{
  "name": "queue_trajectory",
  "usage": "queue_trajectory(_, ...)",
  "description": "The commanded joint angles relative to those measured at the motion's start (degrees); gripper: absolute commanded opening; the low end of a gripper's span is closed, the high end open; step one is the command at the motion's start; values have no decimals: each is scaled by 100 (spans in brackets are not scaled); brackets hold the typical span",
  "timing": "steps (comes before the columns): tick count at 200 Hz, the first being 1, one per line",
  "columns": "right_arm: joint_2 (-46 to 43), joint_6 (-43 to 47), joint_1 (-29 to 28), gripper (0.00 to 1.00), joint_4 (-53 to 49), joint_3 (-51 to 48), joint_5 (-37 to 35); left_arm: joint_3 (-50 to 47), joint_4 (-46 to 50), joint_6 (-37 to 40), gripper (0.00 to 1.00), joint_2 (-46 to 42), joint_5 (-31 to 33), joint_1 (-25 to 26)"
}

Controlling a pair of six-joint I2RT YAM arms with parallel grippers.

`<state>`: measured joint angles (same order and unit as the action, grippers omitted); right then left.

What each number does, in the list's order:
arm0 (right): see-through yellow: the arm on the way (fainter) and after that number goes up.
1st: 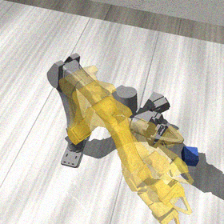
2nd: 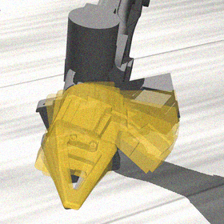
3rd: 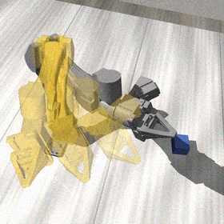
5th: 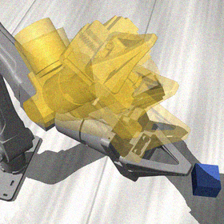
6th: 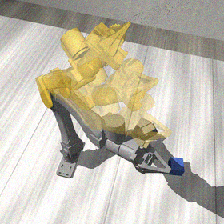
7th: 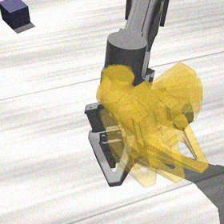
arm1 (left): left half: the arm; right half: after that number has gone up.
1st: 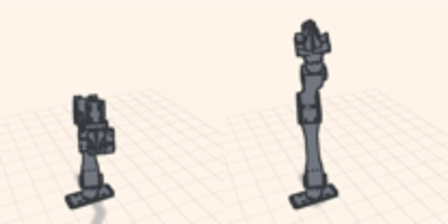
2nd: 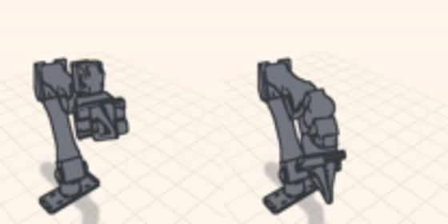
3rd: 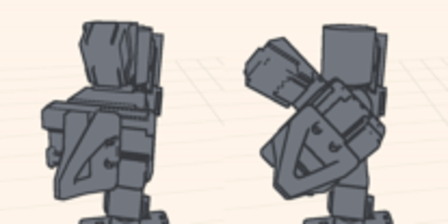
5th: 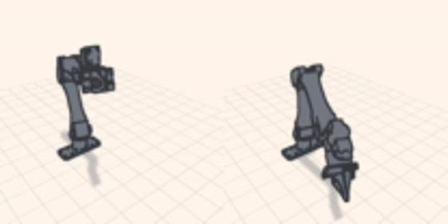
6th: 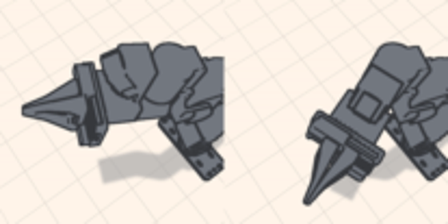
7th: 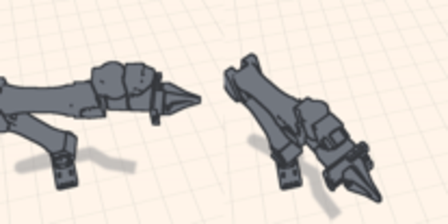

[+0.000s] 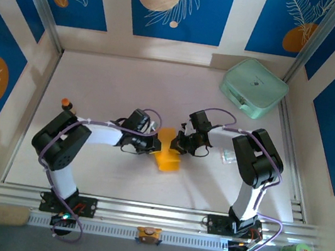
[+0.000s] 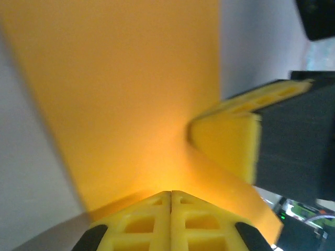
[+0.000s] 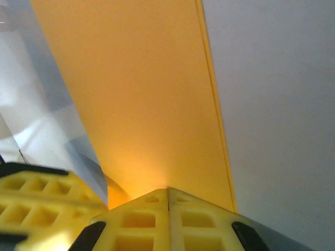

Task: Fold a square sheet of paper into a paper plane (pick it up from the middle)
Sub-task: First fold the square sheet of paper in half at the center of the table.

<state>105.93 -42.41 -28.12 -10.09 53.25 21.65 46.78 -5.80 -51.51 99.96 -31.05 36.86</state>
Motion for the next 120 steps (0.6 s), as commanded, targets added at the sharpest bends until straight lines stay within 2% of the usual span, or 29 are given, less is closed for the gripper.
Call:
queue_trajectory(1,200,-57,60,0,-880,-339,-679,84,-283,-164,6,96,-366,138)
queue_trajectory(37,161,-72,61,0,-846,-414,-697,-342,-527,-342,5,311,-294,149)
queue_trajectory(69,165,-74,70,0,-830,-427,-706,-682,-342,-125,4,402,-153,152)
queue_trajectory(120,147,-78,78,0,-811,-427,-715,-521,318,290,5,-146,-39,184)
